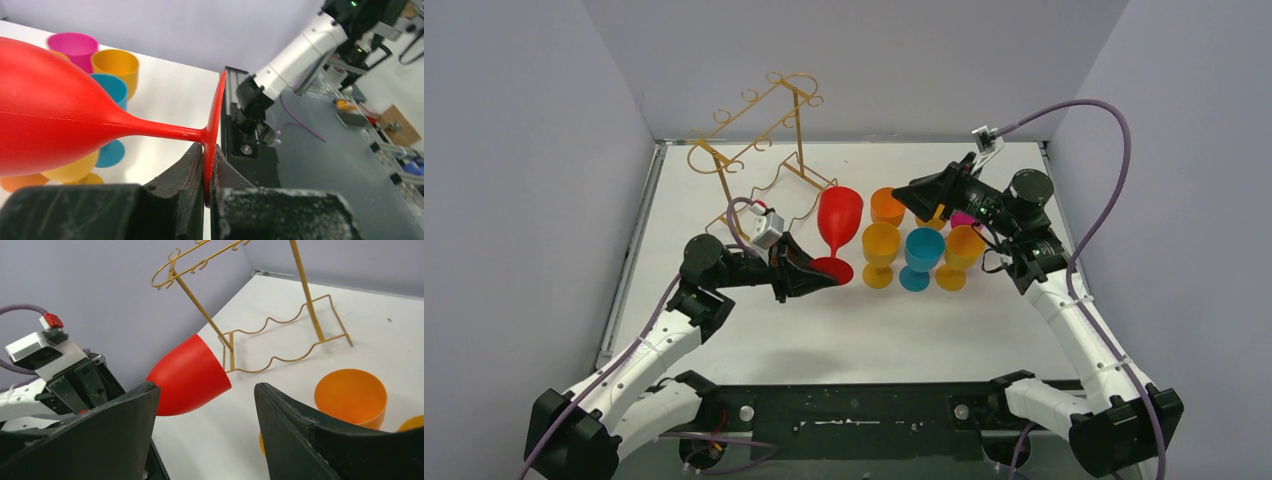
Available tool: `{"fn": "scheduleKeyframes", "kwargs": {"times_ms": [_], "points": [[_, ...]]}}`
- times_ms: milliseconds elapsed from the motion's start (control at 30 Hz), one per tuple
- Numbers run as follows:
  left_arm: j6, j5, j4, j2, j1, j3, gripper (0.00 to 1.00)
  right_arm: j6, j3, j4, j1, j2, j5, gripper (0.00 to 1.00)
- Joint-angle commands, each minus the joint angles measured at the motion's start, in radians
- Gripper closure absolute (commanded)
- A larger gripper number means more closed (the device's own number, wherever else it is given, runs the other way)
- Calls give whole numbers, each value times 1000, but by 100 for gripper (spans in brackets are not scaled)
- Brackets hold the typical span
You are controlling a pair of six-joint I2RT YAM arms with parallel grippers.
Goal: Take the wine glass off the wine glass rack
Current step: Place the wine glass at the center of the board.
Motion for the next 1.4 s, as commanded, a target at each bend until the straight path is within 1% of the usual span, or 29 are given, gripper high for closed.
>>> {"fn": "scheduleKeyframes", "kwargs": {"times_ms": [0, 33, 100, 233, 367, 433, 500, 567, 667, 767, 867, 1033, 1100, 1300, 1367], "points": [[27, 190, 218, -26, -7, -37, 100, 224, -37, 227, -56, 51, -252, 30], [12, 210, 254, -32, -8, -50, 100, 267, -45, 278, -65, 66, -293, 30], [20, 250, 263, -45, -8, -62, 100, 347, -51, 361, -74, 99, -364, 31], [66, 310, 230, -59, -8, -66, 100, 431, -34, 418, -73, 167, -458, 34], [92, 317, 235, -67, -10, -71, 100, 514, -23, 502, -40, 217, -563, 36], [113, 319, 236, -73, -10, -68, 100, 526, -16, 522, -16, 233, -591, 38], [127, 325, 228, -67, -10, -62, 100, 529, -14, 523, -5, 237, -593, 45], [129, 341, 223, -53, -10, -54, 100, 534, -17, 536, 3, 238, -606, 49], [127, 353, 225, -38, -10, -48, 100, 562, -14, 582, 32, 251, -655, 52], [130, 363, 224, -35, -10, -42, 100, 585, -21, 634, 62, 247, -669, 55], [132, 372, 222, -34, -10, -35, 100, 589, -11, 650, 82, 258, -691, 58], [134, 385, 206, -38, -10, -29, 100, 642, 3, 719, 83, 280, -705, 70], [135, 387, 199, -42, -10, -30, 100, 703, -2, 798, 83, 288, -711, 75], [163, 380, 163, -50, -10, -33, 100, 859, -36, 988, 84, 298, -723, 95], [169, 377, 154, -44, -10, -31, 100, 898, -47, 1039, 84, 299, -723, 100]]}}
